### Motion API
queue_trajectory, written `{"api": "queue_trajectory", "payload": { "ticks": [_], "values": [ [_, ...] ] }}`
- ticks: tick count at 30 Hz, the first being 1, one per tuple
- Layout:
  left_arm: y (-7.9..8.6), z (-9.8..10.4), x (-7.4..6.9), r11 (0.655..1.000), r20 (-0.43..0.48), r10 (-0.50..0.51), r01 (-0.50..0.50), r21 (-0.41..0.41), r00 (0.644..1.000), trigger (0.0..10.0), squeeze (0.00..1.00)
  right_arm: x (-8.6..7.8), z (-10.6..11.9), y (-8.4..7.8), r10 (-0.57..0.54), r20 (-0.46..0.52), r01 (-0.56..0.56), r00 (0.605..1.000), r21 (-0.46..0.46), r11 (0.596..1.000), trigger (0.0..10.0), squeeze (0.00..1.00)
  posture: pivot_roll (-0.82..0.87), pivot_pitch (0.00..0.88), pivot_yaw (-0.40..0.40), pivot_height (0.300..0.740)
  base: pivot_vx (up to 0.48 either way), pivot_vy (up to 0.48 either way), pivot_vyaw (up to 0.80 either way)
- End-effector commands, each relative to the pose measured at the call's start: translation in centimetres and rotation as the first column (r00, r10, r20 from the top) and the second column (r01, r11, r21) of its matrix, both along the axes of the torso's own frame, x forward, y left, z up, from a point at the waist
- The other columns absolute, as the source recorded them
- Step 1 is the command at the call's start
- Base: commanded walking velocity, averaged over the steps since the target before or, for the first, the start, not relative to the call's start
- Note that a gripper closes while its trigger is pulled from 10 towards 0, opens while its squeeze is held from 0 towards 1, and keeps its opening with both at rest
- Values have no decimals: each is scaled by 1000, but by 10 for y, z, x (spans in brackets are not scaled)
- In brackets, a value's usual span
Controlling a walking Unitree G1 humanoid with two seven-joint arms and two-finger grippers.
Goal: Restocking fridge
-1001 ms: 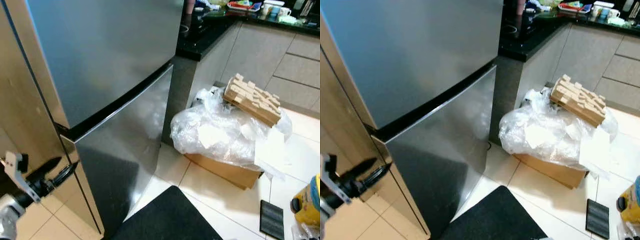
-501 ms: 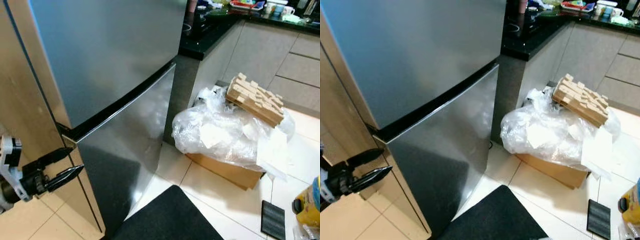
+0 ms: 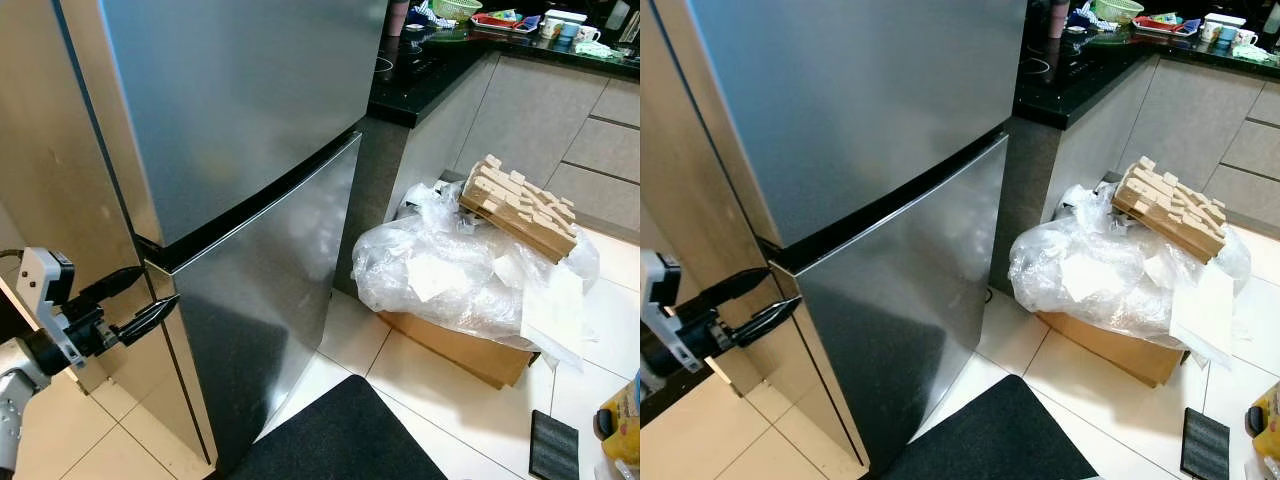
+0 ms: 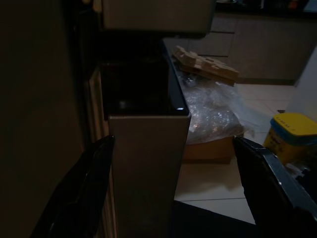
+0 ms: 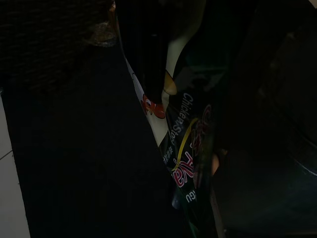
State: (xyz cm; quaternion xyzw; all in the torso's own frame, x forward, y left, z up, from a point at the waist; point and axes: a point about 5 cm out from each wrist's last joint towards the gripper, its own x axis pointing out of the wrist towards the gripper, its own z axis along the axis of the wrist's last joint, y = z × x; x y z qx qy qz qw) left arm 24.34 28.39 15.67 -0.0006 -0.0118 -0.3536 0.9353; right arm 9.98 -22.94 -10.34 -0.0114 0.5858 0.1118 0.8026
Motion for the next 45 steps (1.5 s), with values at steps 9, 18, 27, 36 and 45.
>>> {"api": "queue_trajectory", "payload": {
  "ticks": [9,18,27,36,45],
  "values": [
    [-26,-12,9,999,-37,-32,33,21,999,10000,0,1,1,-4,0,5,0,1000,-2,1000,10000,0,48,0,-71,740,0,0,0],
    [-19,-13,27,988,-14,145,-144,48,989,10000,0,0,1,-3,-1,3,1,1000,1,1000,10000,0,44,0,-68,740,0,0,0],
    [-14,-10,34,981,0,191,-191,37,982,10000,0,-4,0,-3,-7,-4,7,1000,-1,1000,10000,0,46,0,-69,740,0,0,0],
    [-31,-3,27,999,5,23,-23,-28,1000,10000,0,-4,0,-3,-4,-7,4,1000,-4,1000,10000,0,45,0,-68,740,0,0,0],
    [-51,-4,14,980,-15,-184,182,-79,983,10000,0,-6,-1,-2,-5,-10,5,1000,-5,1000,10000,0,45,0,-65,740,0,0,0]
  ]
}}
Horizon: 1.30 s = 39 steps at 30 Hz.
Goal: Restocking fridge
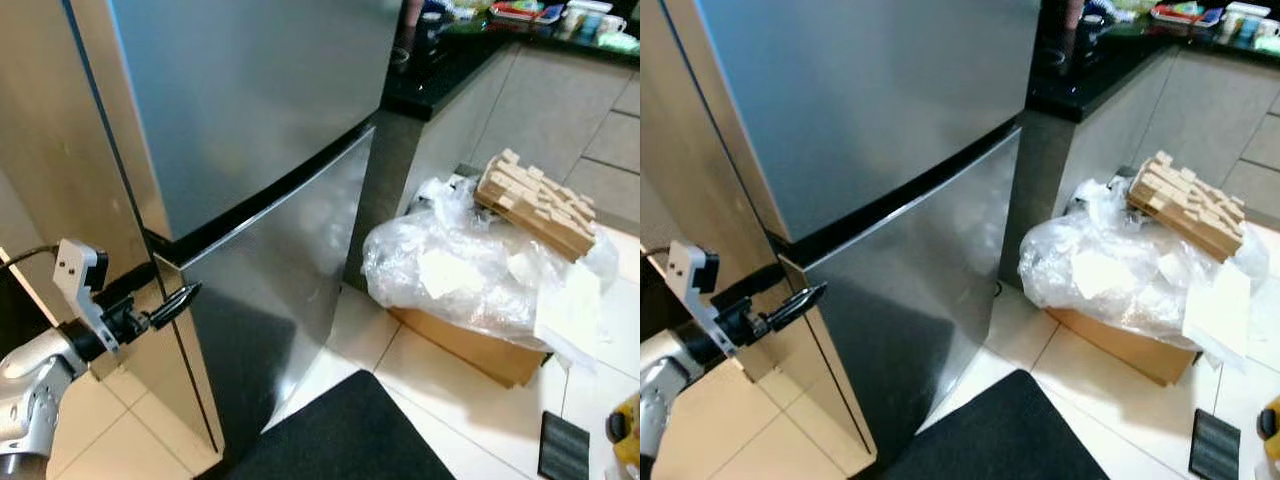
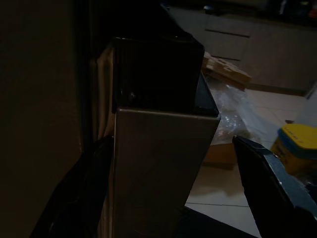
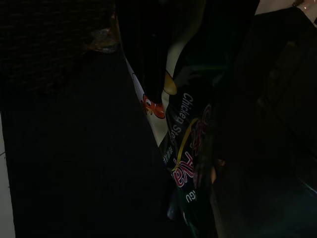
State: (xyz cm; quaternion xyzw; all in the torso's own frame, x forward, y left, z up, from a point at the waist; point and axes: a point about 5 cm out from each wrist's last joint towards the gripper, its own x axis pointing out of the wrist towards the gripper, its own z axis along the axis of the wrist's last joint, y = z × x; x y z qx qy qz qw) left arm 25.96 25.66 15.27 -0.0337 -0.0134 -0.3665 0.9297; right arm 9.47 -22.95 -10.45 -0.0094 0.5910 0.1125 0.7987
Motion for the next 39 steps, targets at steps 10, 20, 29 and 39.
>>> {"api": "queue_trajectory", "payload": {
  "ticks": [10,20,29,39],
  "values": [
    [-32,1,-5,977,-5,-209,209,-34,978,10000,0,-2,0,-1,-5,0,5,1000,-10,1000,10000,0,49,0,-59,740,0,0,0],
    [-47,-4,-11,959,-24,-279,277,-62,960,10000,0,-1,-1,0,-6,2,6,1000,-7,1000,10000,0,49,0,-58,740,0,0,0],
    [-57,-7,-14,944,-37,-323,320,-82,946,10000,0,-1,-1,1,-16,5,16,1000,-1,1000,10000,0,46,0,-54,740,0,0,0],
    [-68,-9,-17,925,-45,-372,366,-100,927,10000,0,-1,-1,2,-15,6,15,1000,1,1000,10000,0,46,0,-54,740,0,0,0]
  ]
}}
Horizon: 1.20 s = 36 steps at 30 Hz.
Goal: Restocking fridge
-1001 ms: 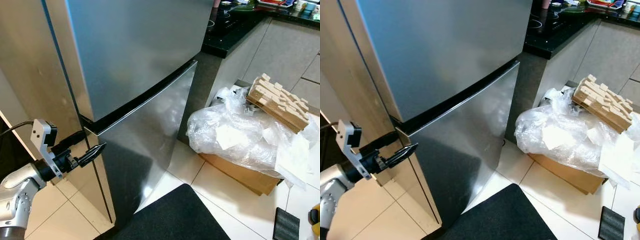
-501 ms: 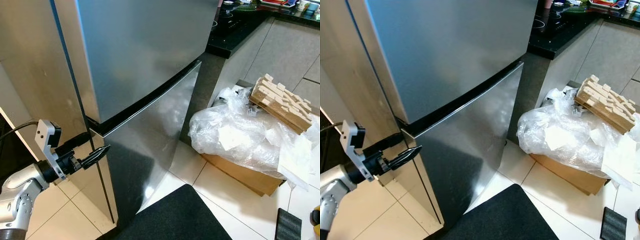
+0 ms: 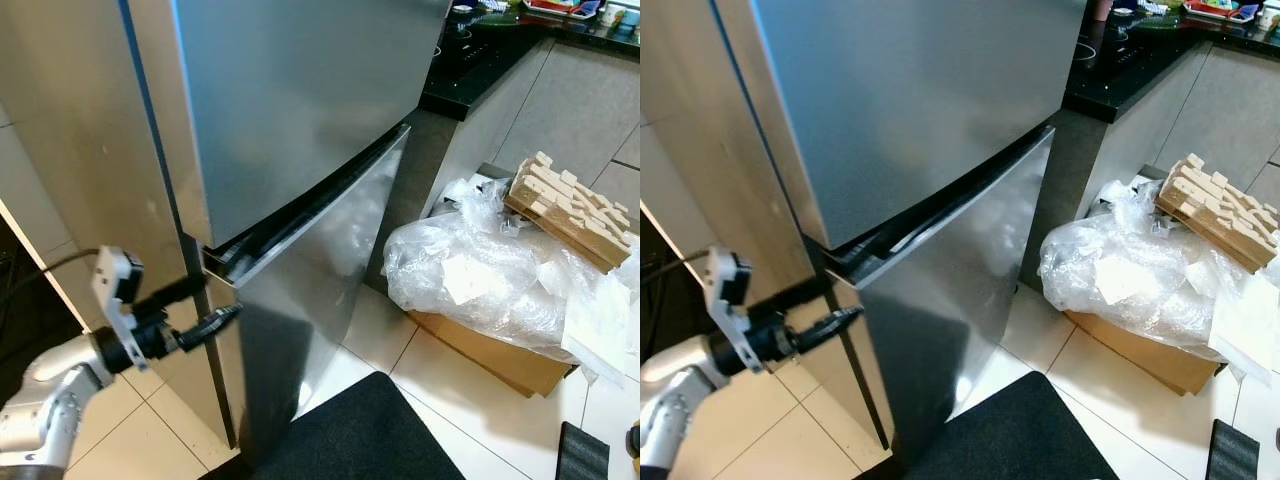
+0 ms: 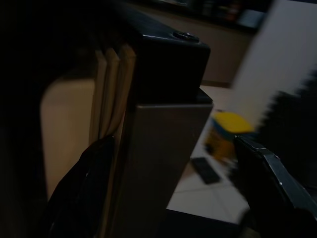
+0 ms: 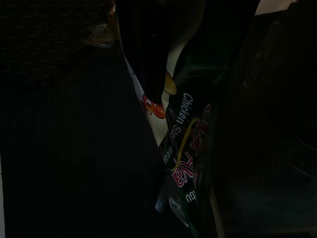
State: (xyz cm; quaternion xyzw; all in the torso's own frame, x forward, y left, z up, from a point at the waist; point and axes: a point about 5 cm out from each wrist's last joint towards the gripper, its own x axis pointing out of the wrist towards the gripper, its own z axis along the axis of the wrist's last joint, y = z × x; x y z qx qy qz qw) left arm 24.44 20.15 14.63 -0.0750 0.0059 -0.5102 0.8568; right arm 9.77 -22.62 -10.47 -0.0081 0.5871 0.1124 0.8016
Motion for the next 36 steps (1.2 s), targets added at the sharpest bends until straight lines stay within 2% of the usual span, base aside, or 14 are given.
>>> {"api": "queue_trajectory", "payload": {
  "ticks": [1,11,13,15,18,21,23,25,27,33,34,35,36],
  "values": [
    [-14,-2,-2,998,-12,-56,56,-27,998,10000,0,-3,0,-2,-13,-3,13,1000,-2,1000,10000,0,46,0,-54,740,0,0,0],
    [-21,-5,-6,995,-28,-94,93,-35,995,10000,0,-3,0,-1,-13,-3,13,1000,3,1000,10000,0,48,0,-53,740,0,0,0],
    [-26,-11,-10,992,-52,-127,126,-23,991,10000,0,-2,0,0,-12,-4,12,1000,4,1000,10000,0,48,0,-53,740,0,0,0],
    [-25,-17,-10,994,-74,-108,108,-3,991,10000,0,-2,0,0,-12,-4,12,1000,5,1000,10000,0,48,0,-53,740,0,0,0],
    [-15,-37,-9,998,-130,-35,42,57,991,10000,0,-2,-1,0,-13,-5,13,1000,6,1000,10000,0,48,0,-53,740,0,0,0],
    [-11,-42,-10,998,-151,-13,22,58,988,10000,0,-3,-1,1,-13,-5,13,1000,6,1000,10000,0,50,0,-50,740,0,0,0],
    [1,-54,-16,999,-214,24,-14,47,976,10000,0,-4,-1,1,-14,-8,14,1000,7,1000,10000,0,52,0,-49,740,0,0,0],
    [5,-58,-20,999,-240,32,-22,44,970,10000,0,-4,-1,1,-14,-9,14,1000,7,1000,10000,0,52,0,-49,740,0,0,0],
    [13,-67,-25,997,-280,55,-39,64,958,10000,0,-4,-1,1,-14,-10,14,1000,7,1000,10000,0,52,0,-49,740,0,0,0],
    [23,-81,-31,991,-326,107,-74,114,939,10000,0,-5,-1,1,-12,-13,12,1000,7,1000,10000,0,55,0,-50,740,0,0,0],
    [32,-100,-33,969,-371,208,-139,202,905,10000,0,-5,-1,1,-6,-15,6,1000,5,1000,10000,0,60,0,-51,740,0,0,0],
    [32,-100,-33,969,-371,208,-139,202,905,10000,0,-5,-1,1,-6,-15,6,1000,5,1000,10000,0,60,0,-51,740,0,0,0],
    [34,-107,-33,959,-386,246,-163,233,889,10000,0,-6,-2,1,-4,-16,4,1000,3,1000,10000,0,60,0,-51,740,0,0,0]
  ]
}}
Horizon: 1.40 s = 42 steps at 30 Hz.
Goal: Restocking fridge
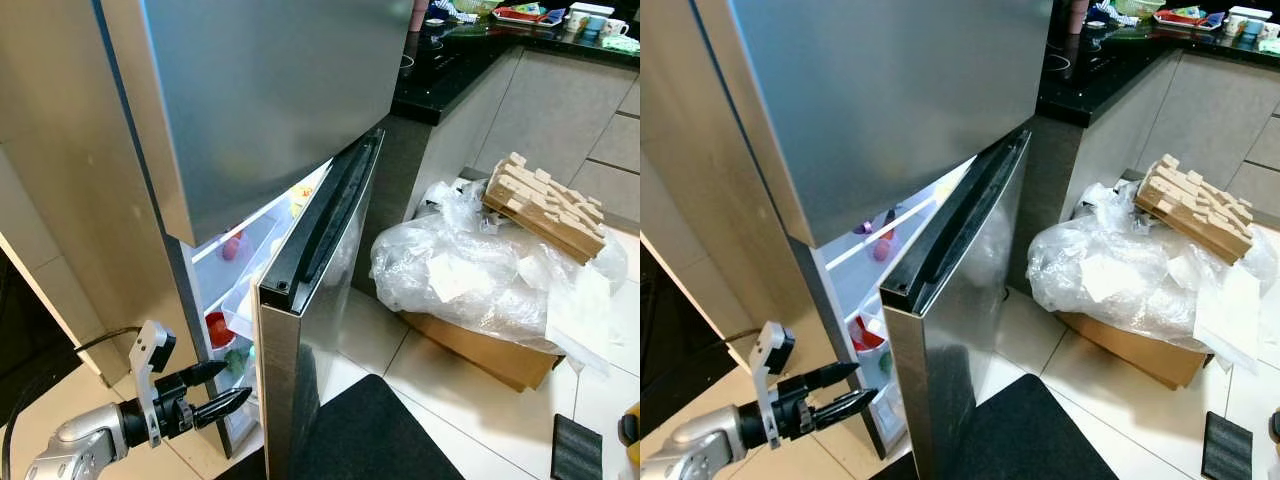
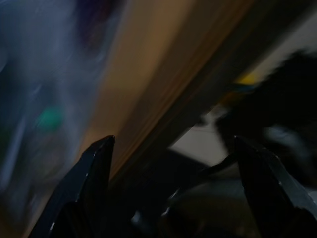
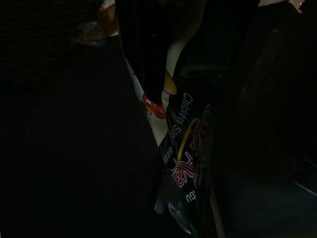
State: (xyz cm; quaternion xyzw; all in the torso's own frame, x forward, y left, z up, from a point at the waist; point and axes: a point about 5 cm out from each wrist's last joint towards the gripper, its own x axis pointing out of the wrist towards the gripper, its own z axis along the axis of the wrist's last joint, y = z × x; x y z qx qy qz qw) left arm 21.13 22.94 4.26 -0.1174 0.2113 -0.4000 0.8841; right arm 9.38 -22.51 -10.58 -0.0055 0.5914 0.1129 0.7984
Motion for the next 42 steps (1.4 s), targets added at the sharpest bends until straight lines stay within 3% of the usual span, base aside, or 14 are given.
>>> {"api": "queue_trajectory", "payload": {
  "ticks": [1,5,6,7,8,9,17,19,23,24,25,26,33,42],
  "values": [
    [6,-4,0,998,-14,15,-15,57,1000,10000,0,-2,0,0,-2,-5,2,1000,0,1000,10000,0,60,0,-51,740,0,0,0],
    [7,-19,-1,992,-63,85,-79,96,994,10000,0,-2,0,0,2,-6,-2,1000,-2,1000,10000,0,60,0,-51,740,0,0,0],
    [6,-27,-1,988,-85,118,-109,109,989,7882,0,-1,-1,0,3,-6,-3,1000,-3,1000,10000,0,60,0,-51,740,0,0,0],
    [6,-27,-1,988,-85,118,-109,109,989,7882,0,-1,-1,0,3,-6,-3,1000,-3,1000,10000,0,60,0,-51,740,0,0,0],
    [4,-33,-2,984,-96,142,-130,121,985,471,0,-1,-1,1,4,-6,-4,1000,-3,1000,10000,0,60,0,-51,740,0,0,0],
    [0,-37,-2,983,-101,152,-140,119,983,0,0,-1,0,1,5,-6,-5,1000,-4,1000,10000,0,60,0,-51,740,0,0,0],
    [-16,-47,3,976,-104,204,-194,96,973,0,0,0,0,0,4,-4,-4,1000,-3,1000,10000,0,58,0,-53,740,0,0,0],
    [-31,-52,8,971,-95,227,-219,92,969,0,0,1,0,1,2,-2,-2,1000,-1,1000,10000,0,58,0,-52,740,0,0,0],
    [-41,-55,15,959,-86,277,-270,89,957,0,0,1,0,1,0,-1,0,1000,2,1000,10000,0,56,0,-51,740,0,0,0],
    [-44,-57,18,950,-83,306,-298,96,948,6588,0,1,0,2,-1,-1,1,1000,3,1000,10000,0,56,0,-51,740,0,0,0],
    [-44,-57,18,950,-83,306,-298,96,948,6588,0,1,0,2,-1,-1,1,1000,3,1000,10000,0,56,0,-51,740,0,0,0],
    [-48,-58,20,944,-83,322,-315,95,943,10000,0,1,0,2,-2,0,2,1000,4,1000,10000,0,54,0,-48,740,0,0,0],
    [-66,-58,27,933,-73,358,-355,50,931,10000,0,1,0,2,-5,1,5,1000,4,1000,10000,0,55,0,-47,740,0,0,0],
    [-91,-44,39,947,-13,318,-319,-52,948,10000,0,0,-1,3,-10,0,10,1000,4,1000,10000,0,53,0,-45,740,0,0,0]
  ]
}}
